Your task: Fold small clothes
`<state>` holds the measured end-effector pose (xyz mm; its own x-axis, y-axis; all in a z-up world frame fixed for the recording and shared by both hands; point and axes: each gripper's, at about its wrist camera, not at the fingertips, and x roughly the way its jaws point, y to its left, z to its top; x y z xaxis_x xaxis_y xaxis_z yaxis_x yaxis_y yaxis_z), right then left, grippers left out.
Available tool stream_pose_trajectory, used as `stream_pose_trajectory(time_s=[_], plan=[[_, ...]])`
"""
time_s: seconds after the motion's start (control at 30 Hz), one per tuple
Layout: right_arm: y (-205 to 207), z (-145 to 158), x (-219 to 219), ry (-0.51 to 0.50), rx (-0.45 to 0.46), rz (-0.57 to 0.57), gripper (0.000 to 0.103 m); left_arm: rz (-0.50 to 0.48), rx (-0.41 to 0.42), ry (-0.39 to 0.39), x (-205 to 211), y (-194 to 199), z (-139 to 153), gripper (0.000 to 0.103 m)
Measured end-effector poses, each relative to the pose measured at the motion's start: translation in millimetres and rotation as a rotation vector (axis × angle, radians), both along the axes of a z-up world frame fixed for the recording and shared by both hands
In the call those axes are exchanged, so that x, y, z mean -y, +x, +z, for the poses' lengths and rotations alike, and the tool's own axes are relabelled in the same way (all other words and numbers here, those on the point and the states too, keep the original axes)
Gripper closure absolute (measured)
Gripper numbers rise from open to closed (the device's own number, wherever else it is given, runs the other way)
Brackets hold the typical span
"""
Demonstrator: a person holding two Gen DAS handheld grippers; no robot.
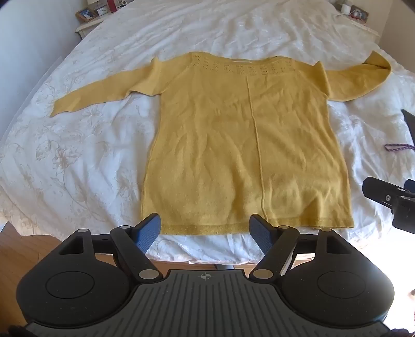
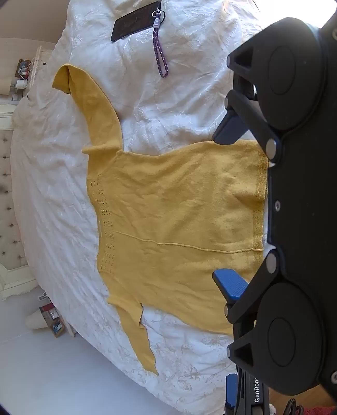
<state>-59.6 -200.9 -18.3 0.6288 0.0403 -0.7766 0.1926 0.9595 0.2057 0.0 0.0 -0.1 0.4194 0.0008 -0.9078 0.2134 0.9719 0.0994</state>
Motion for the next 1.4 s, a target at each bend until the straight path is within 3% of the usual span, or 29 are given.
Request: stream_pose_trajectory(time_s=[1.4], plan=[[9, -11, 2, 0.044, -0.034, 0.01, 0.002, 0.016, -0.066, -0.009, 10, 8, -12, 0.029]])
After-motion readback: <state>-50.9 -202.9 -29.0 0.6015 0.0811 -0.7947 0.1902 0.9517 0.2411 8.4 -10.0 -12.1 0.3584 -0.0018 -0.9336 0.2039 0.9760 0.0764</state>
